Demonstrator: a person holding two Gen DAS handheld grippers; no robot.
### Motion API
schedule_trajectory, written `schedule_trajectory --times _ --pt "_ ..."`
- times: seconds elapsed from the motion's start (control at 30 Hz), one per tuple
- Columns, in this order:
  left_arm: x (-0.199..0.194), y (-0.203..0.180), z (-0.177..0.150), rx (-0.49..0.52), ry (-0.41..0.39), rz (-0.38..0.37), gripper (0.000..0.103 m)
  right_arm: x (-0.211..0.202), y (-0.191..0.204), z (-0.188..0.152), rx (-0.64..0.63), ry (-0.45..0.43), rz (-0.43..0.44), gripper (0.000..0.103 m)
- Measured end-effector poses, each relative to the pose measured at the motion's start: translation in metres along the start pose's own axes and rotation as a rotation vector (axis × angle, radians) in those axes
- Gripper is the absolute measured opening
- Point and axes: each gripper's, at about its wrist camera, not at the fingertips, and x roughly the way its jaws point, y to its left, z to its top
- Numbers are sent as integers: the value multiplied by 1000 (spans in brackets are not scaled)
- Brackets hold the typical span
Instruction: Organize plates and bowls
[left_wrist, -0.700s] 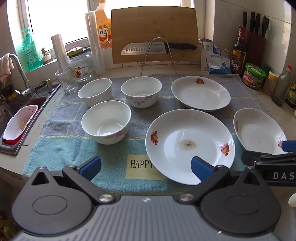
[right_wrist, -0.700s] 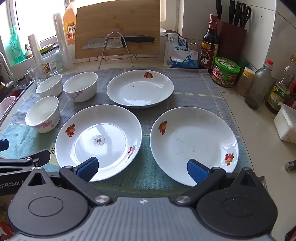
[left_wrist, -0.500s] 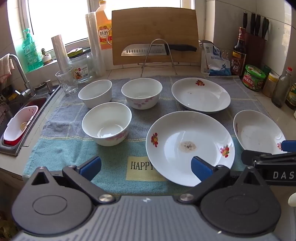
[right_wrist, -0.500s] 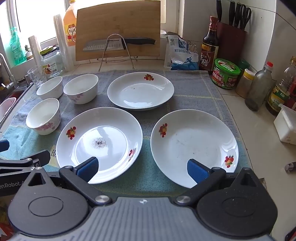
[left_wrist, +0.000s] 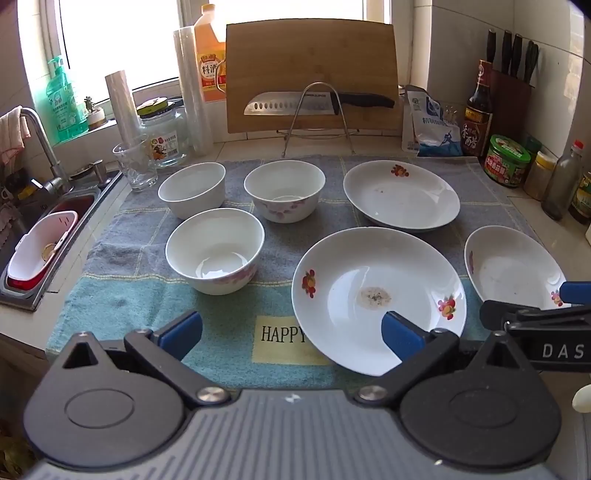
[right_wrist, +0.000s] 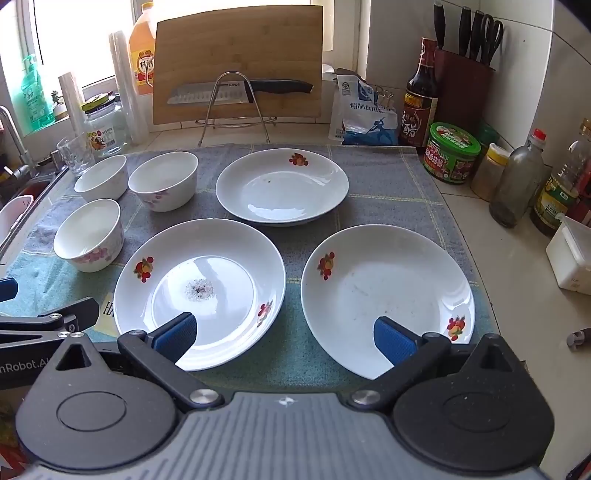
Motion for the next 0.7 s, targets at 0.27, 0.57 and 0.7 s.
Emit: schedule_trajectory --times 0.27,0.57,0.7 --pt "-1 0 0 -1 4 -4 102 -2 0 0 -9 -2 -5 103" --pt "-4 3 0 -9 -7 -5 102 -6 3 2 -16 -16 -9 103" --pt "-5 3 0 -9 -10 -6 102 -8 4 2 -19 -20 -14 103"
